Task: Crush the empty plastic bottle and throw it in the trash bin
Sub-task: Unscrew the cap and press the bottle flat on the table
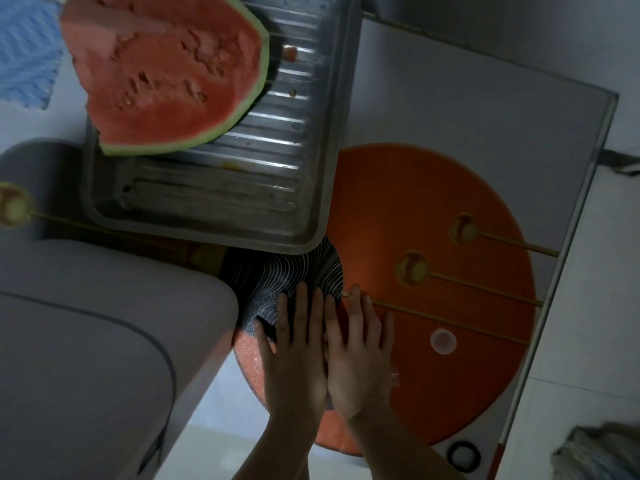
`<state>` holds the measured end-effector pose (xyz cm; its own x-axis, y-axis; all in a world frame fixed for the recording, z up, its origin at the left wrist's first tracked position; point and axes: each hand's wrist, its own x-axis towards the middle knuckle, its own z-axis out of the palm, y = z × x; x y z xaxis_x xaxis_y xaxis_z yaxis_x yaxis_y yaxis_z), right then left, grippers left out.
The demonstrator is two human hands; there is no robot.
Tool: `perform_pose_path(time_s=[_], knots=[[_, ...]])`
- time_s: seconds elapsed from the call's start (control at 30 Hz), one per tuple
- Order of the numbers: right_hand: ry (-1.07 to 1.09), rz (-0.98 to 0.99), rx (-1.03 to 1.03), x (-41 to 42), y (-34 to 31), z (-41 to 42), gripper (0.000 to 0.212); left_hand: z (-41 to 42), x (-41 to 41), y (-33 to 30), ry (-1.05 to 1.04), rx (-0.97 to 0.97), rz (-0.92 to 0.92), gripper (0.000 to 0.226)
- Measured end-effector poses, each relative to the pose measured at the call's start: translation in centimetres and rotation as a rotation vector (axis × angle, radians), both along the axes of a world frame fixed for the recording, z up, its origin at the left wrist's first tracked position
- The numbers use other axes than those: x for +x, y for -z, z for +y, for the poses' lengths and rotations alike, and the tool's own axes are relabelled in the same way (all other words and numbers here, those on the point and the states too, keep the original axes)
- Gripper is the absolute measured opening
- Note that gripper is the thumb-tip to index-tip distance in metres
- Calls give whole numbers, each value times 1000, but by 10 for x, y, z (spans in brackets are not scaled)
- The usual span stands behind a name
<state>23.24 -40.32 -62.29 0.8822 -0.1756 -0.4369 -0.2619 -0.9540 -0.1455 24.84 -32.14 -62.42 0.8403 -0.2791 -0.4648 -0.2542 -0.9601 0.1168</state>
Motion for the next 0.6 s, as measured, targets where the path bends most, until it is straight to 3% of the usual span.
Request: perform_pose_path(time_s=[0.2,0.37,0.6], knots=[[18,26,30,4,-11,-3,49,0,-1,-1,-6,2,-35,86],[98,-104,125,11,-21,-11,58,-1,-3,0,6,36,-61,94],[25,-102,59,13,-11,-12,61,3,-8,5,8,20,-114,85]])
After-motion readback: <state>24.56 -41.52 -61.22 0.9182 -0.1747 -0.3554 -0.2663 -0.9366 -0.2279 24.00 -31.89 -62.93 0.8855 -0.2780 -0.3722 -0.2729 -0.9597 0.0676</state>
